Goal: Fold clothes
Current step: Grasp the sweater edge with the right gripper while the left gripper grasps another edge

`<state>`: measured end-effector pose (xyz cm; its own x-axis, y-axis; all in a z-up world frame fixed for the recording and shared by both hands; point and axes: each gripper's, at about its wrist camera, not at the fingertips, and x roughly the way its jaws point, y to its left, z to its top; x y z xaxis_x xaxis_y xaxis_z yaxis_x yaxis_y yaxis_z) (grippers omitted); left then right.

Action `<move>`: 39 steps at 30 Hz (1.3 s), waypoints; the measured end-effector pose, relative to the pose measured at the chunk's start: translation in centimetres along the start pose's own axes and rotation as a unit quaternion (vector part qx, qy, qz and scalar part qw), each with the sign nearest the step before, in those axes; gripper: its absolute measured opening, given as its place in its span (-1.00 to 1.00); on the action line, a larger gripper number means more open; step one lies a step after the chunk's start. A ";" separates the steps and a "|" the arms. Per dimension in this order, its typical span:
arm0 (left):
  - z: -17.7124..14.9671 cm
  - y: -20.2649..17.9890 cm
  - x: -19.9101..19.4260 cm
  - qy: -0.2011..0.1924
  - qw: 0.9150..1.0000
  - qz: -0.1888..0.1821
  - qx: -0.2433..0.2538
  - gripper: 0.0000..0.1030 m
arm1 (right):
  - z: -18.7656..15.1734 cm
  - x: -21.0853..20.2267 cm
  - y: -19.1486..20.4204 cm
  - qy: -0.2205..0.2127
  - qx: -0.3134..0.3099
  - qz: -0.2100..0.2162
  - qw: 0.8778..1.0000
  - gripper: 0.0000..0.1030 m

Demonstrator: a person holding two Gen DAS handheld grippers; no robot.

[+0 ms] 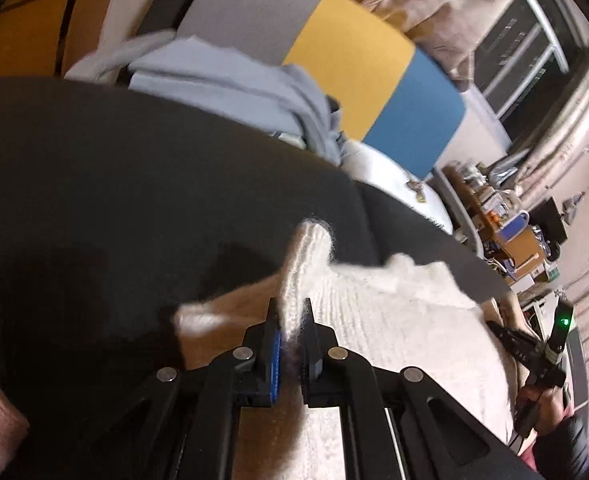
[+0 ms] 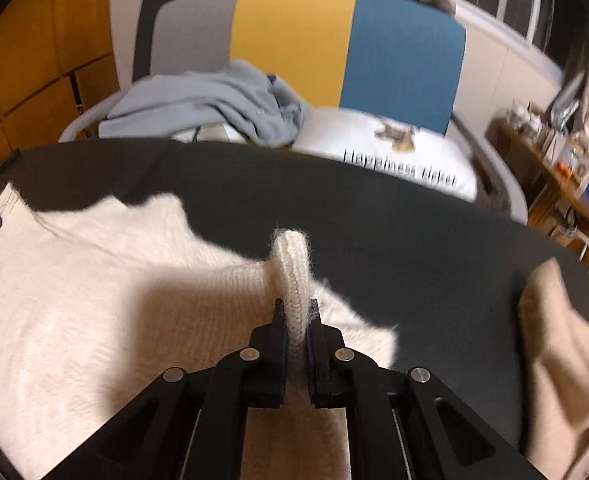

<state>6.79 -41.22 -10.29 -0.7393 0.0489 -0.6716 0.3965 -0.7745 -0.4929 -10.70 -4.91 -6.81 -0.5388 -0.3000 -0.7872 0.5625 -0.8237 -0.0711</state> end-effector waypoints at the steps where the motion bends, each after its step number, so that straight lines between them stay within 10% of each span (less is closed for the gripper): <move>1: -0.1 0.0 0.1 0.001 1.000 0.005 -0.001 -0.88 | -0.3 0.7 -0.1 0.006 0.008 0.000 1.000 -0.85; 8: -0.3 -0.8 0.0 0.004 0.999 0.031 0.014 -0.60 | -0.9 0.9 -1.0 -0.004 0.049 0.016 0.999 -0.73; 13: 0.3 -5.9 -1.4 0.030 0.990 -0.026 0.133 -0.35 | -0.6 -3.7 0.7 -0.080 0.032 0.021 0.996 0.28; 15: 0.1 -8.2 -0.1 0.057 0.981 -0.035 0.181 -0.35 | -0.6 -5.3 2.5 -0.099 0.018 0.050 0.994 0.40; 25: -0.5 -12.4 7.8 0.165 0.953 -0.037 0.252 -0.34 | -2.1 -3.0 10.9 -0.042 -0.040 0.137 0.989 0.45; 30: -1.1 -12.3 8.2 0.140 0.957 -0.021 0.254 -0.89 | -2.6 -2.1 11.1 -0.040 -0.025 0.146 0.988 0.64; 35: -0.7 -12.3 5.4 0.073 0.974 -0.028 0.212 -0.93 | -2.5 -2.6 11.4 -0.045 -0.031 0.145 0.988 0.44; 37: 0.4 -12.3 4.4 0.042 0.982 -0.045 0.180 -0.93 | -2.3 -2.9 11.5 -0.047 -0.036 0.143 0.988 -0.51; 39: 0.9 -12.3 5.1 0.039 0.983 -0.043 0.174 -0.93 | -1.7 -3.0 11.6 -0.050 -0.040 0.134 0.989 -0.77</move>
<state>-2.35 -31.97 -7.12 -0.7120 0.1608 -0.6835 0.1149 -0.9336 -0.3393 -1.43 -12.76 -6.29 -0.4202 -0.5522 -0.7201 0.7392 -0.6685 0.0812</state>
